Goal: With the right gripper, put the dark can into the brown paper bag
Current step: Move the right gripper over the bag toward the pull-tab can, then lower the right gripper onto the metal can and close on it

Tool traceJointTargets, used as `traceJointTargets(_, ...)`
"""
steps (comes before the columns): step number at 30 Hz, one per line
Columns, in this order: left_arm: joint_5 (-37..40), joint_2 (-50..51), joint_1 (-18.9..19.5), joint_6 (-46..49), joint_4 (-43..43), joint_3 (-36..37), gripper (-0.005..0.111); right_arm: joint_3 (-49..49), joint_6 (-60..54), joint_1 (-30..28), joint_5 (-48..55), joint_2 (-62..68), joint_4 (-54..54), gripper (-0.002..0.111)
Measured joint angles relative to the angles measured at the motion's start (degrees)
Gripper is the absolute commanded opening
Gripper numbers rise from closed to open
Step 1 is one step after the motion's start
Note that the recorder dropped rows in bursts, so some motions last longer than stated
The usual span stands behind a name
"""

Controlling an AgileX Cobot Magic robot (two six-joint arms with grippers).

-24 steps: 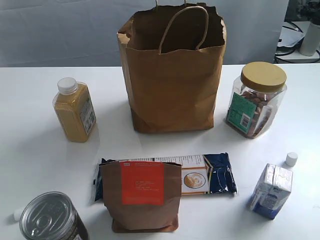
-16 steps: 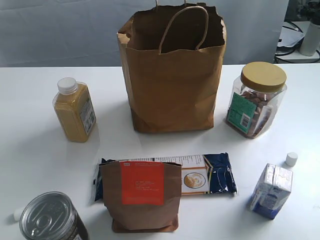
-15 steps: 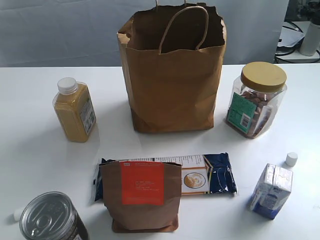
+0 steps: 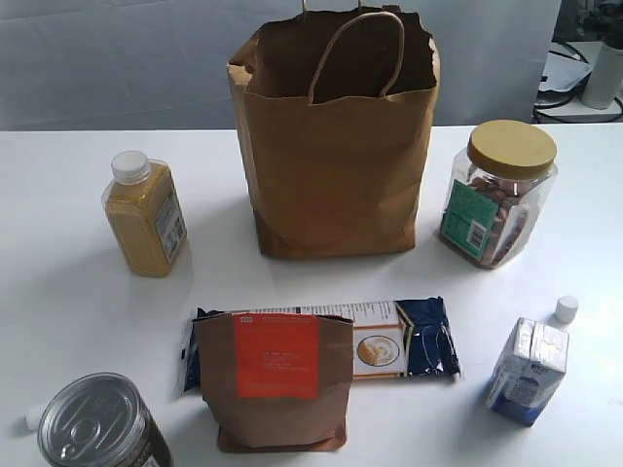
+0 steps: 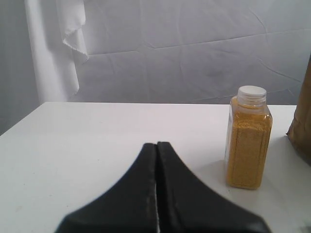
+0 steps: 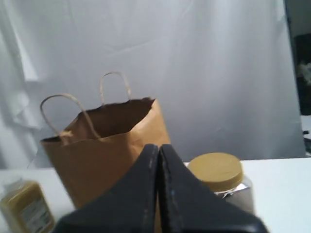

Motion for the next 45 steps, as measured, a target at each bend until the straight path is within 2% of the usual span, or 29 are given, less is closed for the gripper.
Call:
traceJointTargets(3, 0.0, 0.0, 0.0, 0.0, 0.0, 0.0, 0.0, -10.72, 0.0, 8.73, 9.85, 11.51, -1.95, 0.0)
traceJointTargets(4, 0.0, 0.0, 0.0, 0.0, 0.0, 0.0, 0.0, -15.63, 0.0, 13.49, 14.75, 17.27, -3.64, 0.0)
traceJointTargets(8, 0.0, 0.0, 0.0, 0.0, 0.0, 0.0, 0.0, -29.97, 1.46, 26.68, 27.23, 32.0, -6.2, 0.0)
traceJointTargets(12, 0.0, 0.0, 0.0, 0.0, 0.0, 0.0, 0.0, -40.27, 10.15, 39.29, 32.29, 46.96, -10.28, 0.0)
traceJointTargets(13, 0.0, 0.0, 0.0, 0.0, 0.0, 0.0, 0.0, -43.32, 12.8, 41.19, 33.55, 50.56, -11.34, 0.003)
traceJointTargets(15, 0.0, 0.0, 0.0, 0.0, 0.0, 0.0, 0.0, -49.67, 17.08, 44.3, 37.62, 57.77, -12.54, 0.015)
traceJointTargets(17, 0.0, 0.0, 0.0, 0.0, 0.0, 0.0, 0.0, -56.83, 20.05, 47.29, 43.06, 64.64, -13.48, 0.037)
traceJointTargets(20, 0.0, 0.0, 0.0, 0.0, 0.0, 0.0, 0.0, -66.85, 23.2, 50.39, 48.14, 73.52, -13.72, 0.059)
traceJointTargets(23, 0.0, 0.0, 0.0, 0.0, 0.0, 0.0, 0.0, -72.39, 25.15, 52.03, 50.36, 78.8, -13.72, 0.068)
traceJointTargets(35, 0.0, 0.0, 0.0, 0.0, 0.0, 0.0, 0.0, -82.92, 27.02, 53.84, 54.07, 95.43, -11.4, 0.08)
traceJointTargets(45, 0.0, 0.0, 0.0, 0.0, 0.0, 0.0, 0.0, -83.9, 28.13, 56.62, 54.53, 101.64, -10.82, 0.081)
